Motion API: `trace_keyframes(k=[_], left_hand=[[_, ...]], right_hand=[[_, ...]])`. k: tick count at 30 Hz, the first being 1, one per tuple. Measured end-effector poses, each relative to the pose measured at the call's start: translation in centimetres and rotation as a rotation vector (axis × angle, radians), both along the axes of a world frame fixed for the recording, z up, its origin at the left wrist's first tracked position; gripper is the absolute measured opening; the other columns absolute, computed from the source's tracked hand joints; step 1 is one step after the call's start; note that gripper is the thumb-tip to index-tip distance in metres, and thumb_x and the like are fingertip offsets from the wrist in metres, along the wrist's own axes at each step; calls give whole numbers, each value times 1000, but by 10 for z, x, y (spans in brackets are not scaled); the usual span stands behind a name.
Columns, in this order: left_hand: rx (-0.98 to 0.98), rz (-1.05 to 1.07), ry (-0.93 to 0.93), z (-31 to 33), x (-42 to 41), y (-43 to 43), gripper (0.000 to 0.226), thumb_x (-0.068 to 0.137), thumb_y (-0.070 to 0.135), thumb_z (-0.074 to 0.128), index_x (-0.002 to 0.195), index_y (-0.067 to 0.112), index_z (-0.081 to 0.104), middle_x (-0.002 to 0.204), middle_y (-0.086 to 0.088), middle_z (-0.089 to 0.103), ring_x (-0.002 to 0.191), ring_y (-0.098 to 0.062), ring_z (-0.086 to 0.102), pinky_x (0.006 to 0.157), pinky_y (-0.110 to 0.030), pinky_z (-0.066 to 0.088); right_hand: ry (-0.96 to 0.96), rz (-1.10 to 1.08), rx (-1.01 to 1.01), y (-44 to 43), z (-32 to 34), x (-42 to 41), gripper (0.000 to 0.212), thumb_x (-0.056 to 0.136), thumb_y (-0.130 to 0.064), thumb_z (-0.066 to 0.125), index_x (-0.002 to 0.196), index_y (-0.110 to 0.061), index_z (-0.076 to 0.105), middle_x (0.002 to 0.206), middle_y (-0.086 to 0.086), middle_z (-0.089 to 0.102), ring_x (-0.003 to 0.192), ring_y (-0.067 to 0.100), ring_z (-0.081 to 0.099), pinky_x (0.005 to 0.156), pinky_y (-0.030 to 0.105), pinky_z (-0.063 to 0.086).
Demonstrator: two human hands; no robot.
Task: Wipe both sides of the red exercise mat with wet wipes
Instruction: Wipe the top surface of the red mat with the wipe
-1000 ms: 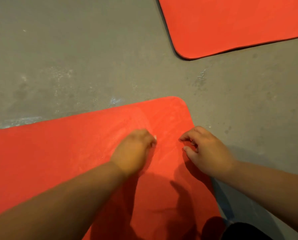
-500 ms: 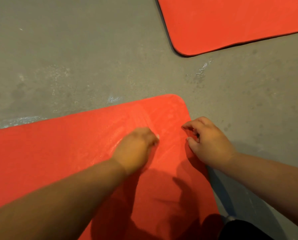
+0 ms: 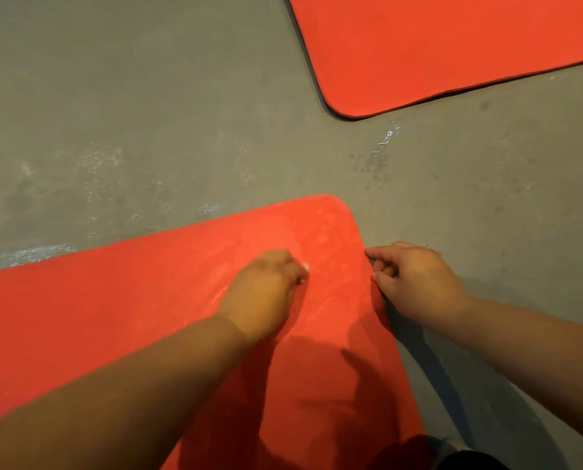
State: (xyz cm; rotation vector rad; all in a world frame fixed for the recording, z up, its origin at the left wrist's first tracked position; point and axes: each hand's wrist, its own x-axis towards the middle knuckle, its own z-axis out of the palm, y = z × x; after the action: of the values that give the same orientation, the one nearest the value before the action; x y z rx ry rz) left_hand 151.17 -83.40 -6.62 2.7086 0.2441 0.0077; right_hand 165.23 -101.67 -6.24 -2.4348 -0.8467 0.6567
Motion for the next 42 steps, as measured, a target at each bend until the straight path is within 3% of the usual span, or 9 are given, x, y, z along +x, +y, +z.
trace_keyframes(k=[4,8,11,18,23,26,32,38,42], left_hand=[[2,-200,22,4,-14,4,30,88,27,44,81,20,72,75,-1,61,69,-24,62,65,-28,43],[50,222,3,-9,65,42,21,87,10,55,95,13,75,92,-14,63,89,-36,60,78,-38,47],[22,331,30,-12,84,34,21,86,5,56,96,10,74,97,-15,63,94,-36,59,81,-37,44],[-42,-273,26,-1,0,-19,27,83,27,46,83,21,72,76,1,59,71,-22,61,64,-28,43],[28,144,-9,-14,97,17,19,88,13,58,97,12,74,95,-15,63,91,-35,61,77,-37,46],[18,255,32,-15,110,14,18,90,12,58,99,11,74,98,-15,63,94,-35,60,79,-36,43],[-60,-223,10,1,14,-26,28,90,29,46,84,17,70,75,-2,58,70,-25,59,65,-27,35],[37,267,-22,-16,106,19,19,92,17,57,103,12,73,100,-15,62,97,-34,58,79,-35,39],[25,186,-8,-15,113,-8,20,85,5,56,95,11,73,96,-15,63,93,-34,59,79,-34,39]], right_hand=[[5,-6,23,-1,3,0,37,83,-6,58,116,-20,68,81,-9,53,76,6,49,71,12,32],[23,16,14,-4,1,1,38,84,-6,57,117,-23,67,83,-11,56,75,5,50,76,15,38],[21,19,27,-4,-1,3,37,84,-6,57,115,-23,68,85,-8,61,77,4,52,76,14,38],[39,-28,55,-6,0,4,32,88,-9,56,112,-25,70,84,-8,62,72,3,53,68,0,34],[67,-4,39,-8,0,8,35,87,-9,56,111,-30,70,77,-19,53,65,-3,50,67,3,34],[96,-41,36,-12,-2,12,33,87,-8,56,112,-24,70,88,-17,63,63,-9,51,67,-1,34],[102,-72,55,-15,-5,13,30,88,-9,56,111,-21,71,99,-8,68,69,-7,51,72,1,34],[119,-81,48,-17,-7,14,28,89,-11,58,110,-23,71,82,-21,55,66,-10,52,70,-2,34],[151,-112,70,-17,-7,14,27,88,-10,58,109,-21,71,80,-21,56,66,-13,53,70,-1,36]])
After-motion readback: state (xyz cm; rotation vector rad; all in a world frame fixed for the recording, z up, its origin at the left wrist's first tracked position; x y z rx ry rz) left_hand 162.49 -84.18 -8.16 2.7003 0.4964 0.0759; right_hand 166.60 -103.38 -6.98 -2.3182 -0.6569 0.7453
